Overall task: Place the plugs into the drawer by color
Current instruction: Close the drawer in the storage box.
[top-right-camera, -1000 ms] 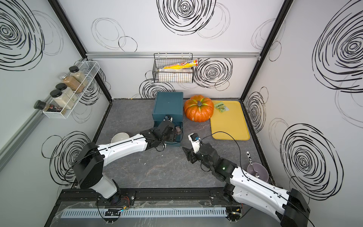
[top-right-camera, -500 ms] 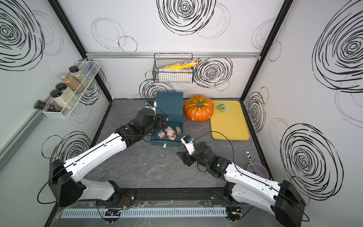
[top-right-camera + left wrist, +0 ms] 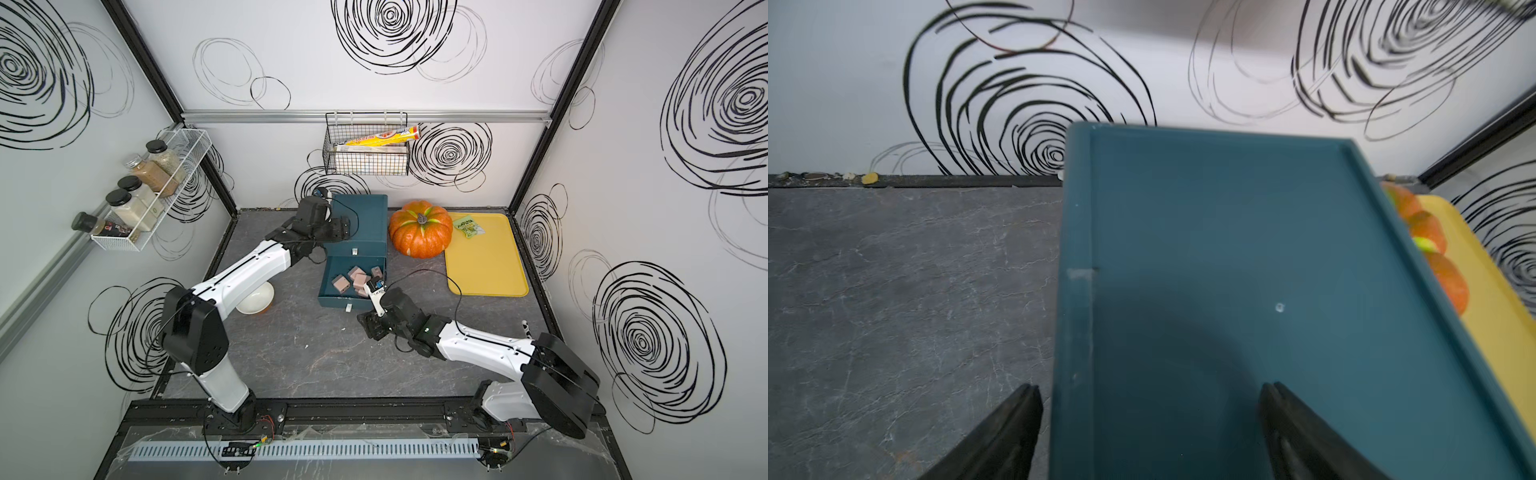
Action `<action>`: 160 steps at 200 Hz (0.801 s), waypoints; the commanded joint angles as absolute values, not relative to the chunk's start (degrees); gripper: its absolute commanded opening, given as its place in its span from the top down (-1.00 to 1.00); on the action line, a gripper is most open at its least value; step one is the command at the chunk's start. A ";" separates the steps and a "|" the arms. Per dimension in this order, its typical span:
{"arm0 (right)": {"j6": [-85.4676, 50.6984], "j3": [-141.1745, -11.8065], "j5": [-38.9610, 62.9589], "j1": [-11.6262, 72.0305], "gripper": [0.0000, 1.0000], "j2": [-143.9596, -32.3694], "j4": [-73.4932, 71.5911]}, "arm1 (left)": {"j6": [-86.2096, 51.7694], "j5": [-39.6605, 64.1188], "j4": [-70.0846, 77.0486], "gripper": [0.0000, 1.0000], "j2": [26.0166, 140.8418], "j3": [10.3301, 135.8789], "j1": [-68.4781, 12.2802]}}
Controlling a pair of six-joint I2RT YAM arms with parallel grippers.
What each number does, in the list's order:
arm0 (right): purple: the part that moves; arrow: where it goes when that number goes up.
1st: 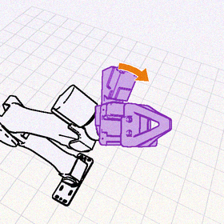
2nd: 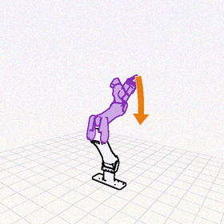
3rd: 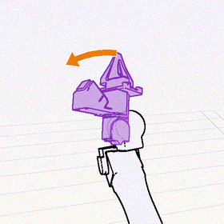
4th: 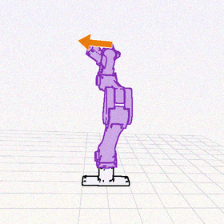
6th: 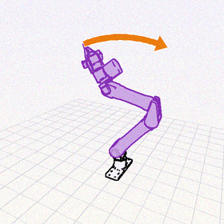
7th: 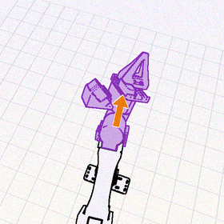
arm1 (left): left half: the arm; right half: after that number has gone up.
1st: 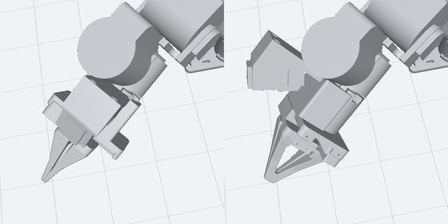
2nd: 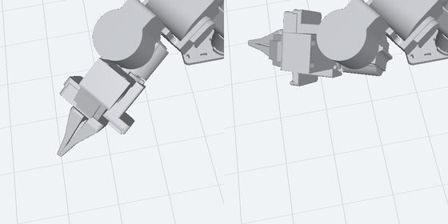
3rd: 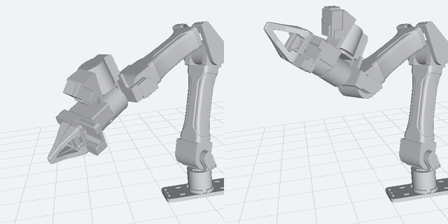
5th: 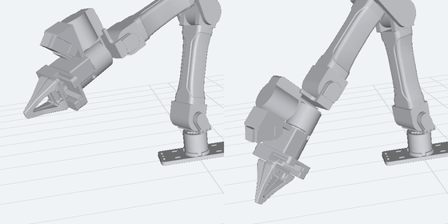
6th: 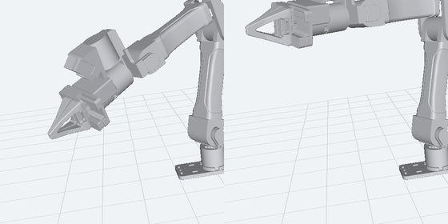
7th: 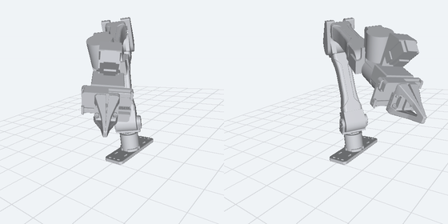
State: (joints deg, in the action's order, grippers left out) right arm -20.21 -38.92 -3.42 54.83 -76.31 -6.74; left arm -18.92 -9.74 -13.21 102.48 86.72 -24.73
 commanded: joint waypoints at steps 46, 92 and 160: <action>-17.85 -47.48 -14.51 53.79 -0.27 -86.34 -9.87 | -14.64 -8.07 -17.44 -0.38 108.03 84.89 -24.34; -16.01 -56.43 -20.54 51.97 -0.27 -95.54 -11.88 | -14.77 -5.76 -17.96 -0.33 109.50 84.40 -24.23; -8.71 -69.67 -33.75 51.42 -0.21 -109.50 -14.86 | -14.54 -2.03 -16.44 -0.28 108.03 81.44 -23.29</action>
